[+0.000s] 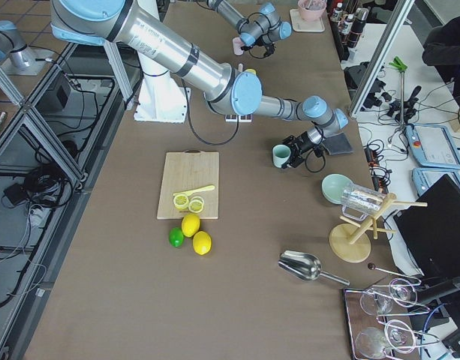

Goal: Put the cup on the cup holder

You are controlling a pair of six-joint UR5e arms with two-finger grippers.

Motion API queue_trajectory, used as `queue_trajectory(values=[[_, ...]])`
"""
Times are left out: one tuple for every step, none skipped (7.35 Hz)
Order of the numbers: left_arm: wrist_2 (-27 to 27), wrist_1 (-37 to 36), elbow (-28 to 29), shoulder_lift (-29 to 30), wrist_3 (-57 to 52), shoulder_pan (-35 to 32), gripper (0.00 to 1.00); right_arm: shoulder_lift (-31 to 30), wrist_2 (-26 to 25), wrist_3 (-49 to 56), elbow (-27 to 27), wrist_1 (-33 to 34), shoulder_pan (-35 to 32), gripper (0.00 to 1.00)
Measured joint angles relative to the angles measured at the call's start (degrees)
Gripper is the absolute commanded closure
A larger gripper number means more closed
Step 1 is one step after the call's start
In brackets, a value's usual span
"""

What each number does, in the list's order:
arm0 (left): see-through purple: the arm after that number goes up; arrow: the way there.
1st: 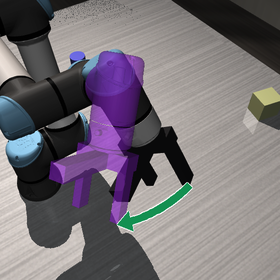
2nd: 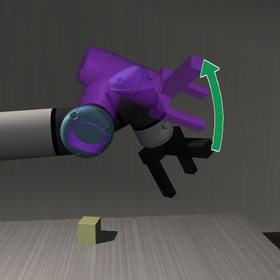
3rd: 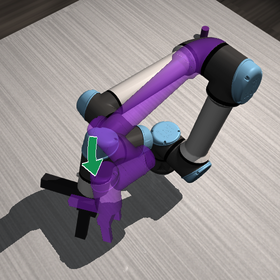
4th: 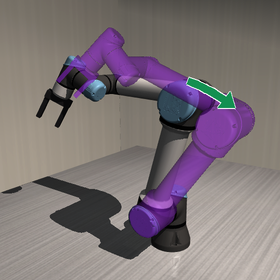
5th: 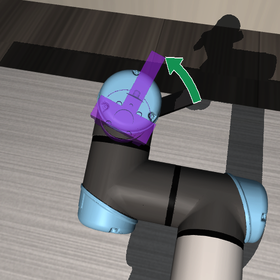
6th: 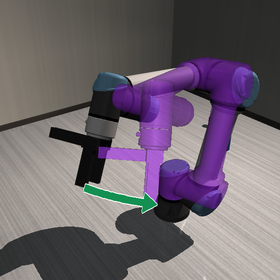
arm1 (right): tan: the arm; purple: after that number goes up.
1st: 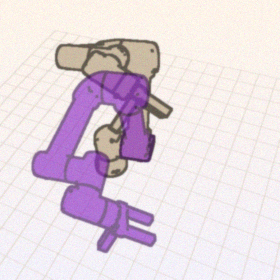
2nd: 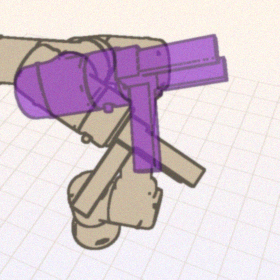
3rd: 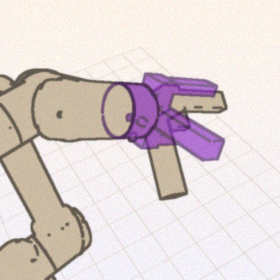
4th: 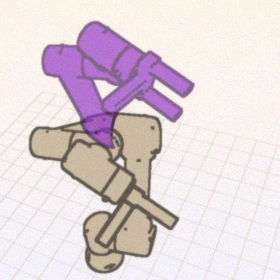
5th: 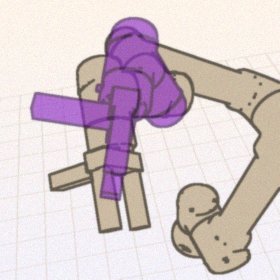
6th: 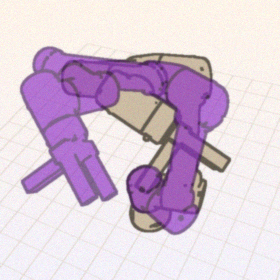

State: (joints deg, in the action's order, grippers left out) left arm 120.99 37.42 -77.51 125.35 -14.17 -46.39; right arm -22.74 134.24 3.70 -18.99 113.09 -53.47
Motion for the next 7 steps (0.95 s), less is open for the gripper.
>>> queue_trajectory(values=[[-1.6,0.1,0.0,-0.2,0.0,0.8,0.02,0.1,-0.2,0.5,0.3,0.1,0.0,0.00],[-2.6,0.2,0.1,-0.5,-0.1,1.3,0.02,0.4,-0.2,0.9,0.7,0.1,0.0,0.00],[-2.9,0.2,0.1,-0.7,-0.1,1.9,0.02,0.6,-0.2,1.0,1.0,0.1,0.1,0.00],[-3.1,0.2,0.1,-0.8,-0.1,2.7,0.02,0.9,-0.2,1.0,1.2,0.1,0.1,0.00],[-3.1,0.1,0.1,-1.0,-0.5,3.2,0.02,1.2,-0.2,1.0,1.5,0.2,0.1,0.14],[-3.5,-0.2,0.1,-1.2,-1.1,3.5,0.02,1.5,-0.2,1.1,1.8,0.2,0.1,0.30],[-4.3,-0.5,0.1,-1.5,-1.5,3.7,0.02,1.6,-0.5,1.1,2.0,0.2,0.1,0.53]])
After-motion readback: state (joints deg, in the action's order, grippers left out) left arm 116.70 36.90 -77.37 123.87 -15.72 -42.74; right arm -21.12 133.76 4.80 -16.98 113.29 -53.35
